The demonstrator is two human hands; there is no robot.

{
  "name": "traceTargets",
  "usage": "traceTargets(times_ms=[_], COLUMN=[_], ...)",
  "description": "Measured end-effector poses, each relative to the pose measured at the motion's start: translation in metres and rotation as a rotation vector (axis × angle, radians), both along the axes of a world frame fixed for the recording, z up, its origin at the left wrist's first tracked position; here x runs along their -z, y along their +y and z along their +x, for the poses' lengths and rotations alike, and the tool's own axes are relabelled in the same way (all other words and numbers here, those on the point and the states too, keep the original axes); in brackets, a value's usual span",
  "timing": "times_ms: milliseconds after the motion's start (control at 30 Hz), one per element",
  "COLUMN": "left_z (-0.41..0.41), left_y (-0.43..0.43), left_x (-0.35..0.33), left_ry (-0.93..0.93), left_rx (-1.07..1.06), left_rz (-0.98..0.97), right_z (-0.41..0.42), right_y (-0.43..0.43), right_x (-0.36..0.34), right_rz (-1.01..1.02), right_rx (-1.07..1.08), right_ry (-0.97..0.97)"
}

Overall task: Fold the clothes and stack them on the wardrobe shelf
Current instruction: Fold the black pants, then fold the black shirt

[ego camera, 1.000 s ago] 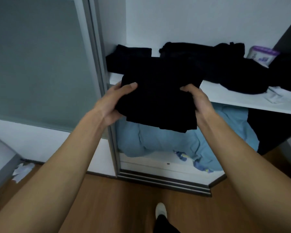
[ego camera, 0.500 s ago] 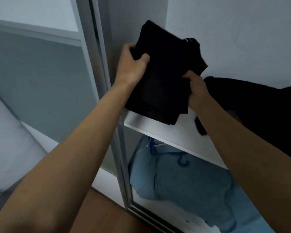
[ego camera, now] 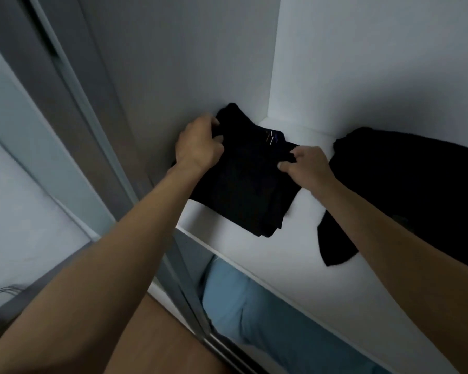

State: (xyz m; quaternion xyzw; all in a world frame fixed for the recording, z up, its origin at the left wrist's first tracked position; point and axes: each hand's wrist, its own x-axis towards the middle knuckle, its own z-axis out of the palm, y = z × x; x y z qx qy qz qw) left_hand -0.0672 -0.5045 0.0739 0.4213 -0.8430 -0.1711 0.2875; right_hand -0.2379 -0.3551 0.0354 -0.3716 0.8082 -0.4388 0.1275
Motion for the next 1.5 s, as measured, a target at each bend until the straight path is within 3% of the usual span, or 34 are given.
traceTargets(times_ms=[67, 167, 267, 367, 533, 700, 867, 933, 1033, 1167, 1233, 1400, 1500], left_z=[-0.013, -0.033, -0.048, -0.047, -0.03, -0.023, -0.023, -0.023, -0.023, -0.031, -0.039, -0.072, -0.095], left_y=[-0.005, -0.014, -0.009, 0.011, 0.016, -0.005, -0.007, -0.002, 0.003, 0.005, 0.012, 0.071, 0.126], left_x=[-0.014, -0.035, -0.038, -0.019, 0.023, 0.039, 0.047, 0.052, 0.054, 0.048, 0.045, 0.037, 0.034], left_ry=[0.094, 0.161, -0.059, -0.155, -0.506, -0.477, -0.503, -0.538, -0.543, -0.568, -0.499, 0.091, 0.166], left_rx=[-0.012, -0.04, 0.002, 0.105, 0.271, 0.473, 0.458, 0.422, 0.389, 0.35, 0.364, 0.505, 0.751], left_rz=[-0.096, -0.181, -0.246, -0.324, -0.128, -0.027, -0.045, -0.064, -0.077, -0.041, -0.038, -0.007, 0.042], right_z=[-0.016, -0.043, -0.062, -0.067, -0.074, -0.069, -0.029, -0.001, 0.025, 0.031, 0.033, 0.041, 0.04], right_y=[-0.007, -0.027, -0.053, -0.064, -0.052, -0.029, -0.009, 0.006, 0.013, 0.005, 0.01, 0.082, 0.162], right_x=[-0.009, -0.029, -0.026, 0.002, 0.025, 0.031, 0.014, 0.02, 0.032, 0.021, 0.014, -0.002, -0.016], right_rz=[-0.127, -0.341, -0.207, -0.004, -0.188, -0.247, -0.239, -0.154, 0.103, 0.21, 0.251, 0.225, 0.11], right_rx=[0.031, 0.093, 0.046, -0.024, 0.144, 0.242, 0.25, 0.121, -0.099, -0.135, -0.124, 0.006, 0.203], right_ry=[0.054, -0.082, -0.132, -0.101, -0.198, -0.215, -0.297, -0.321, -0.122, -0.058, -0.055, 0.089, 0.17])
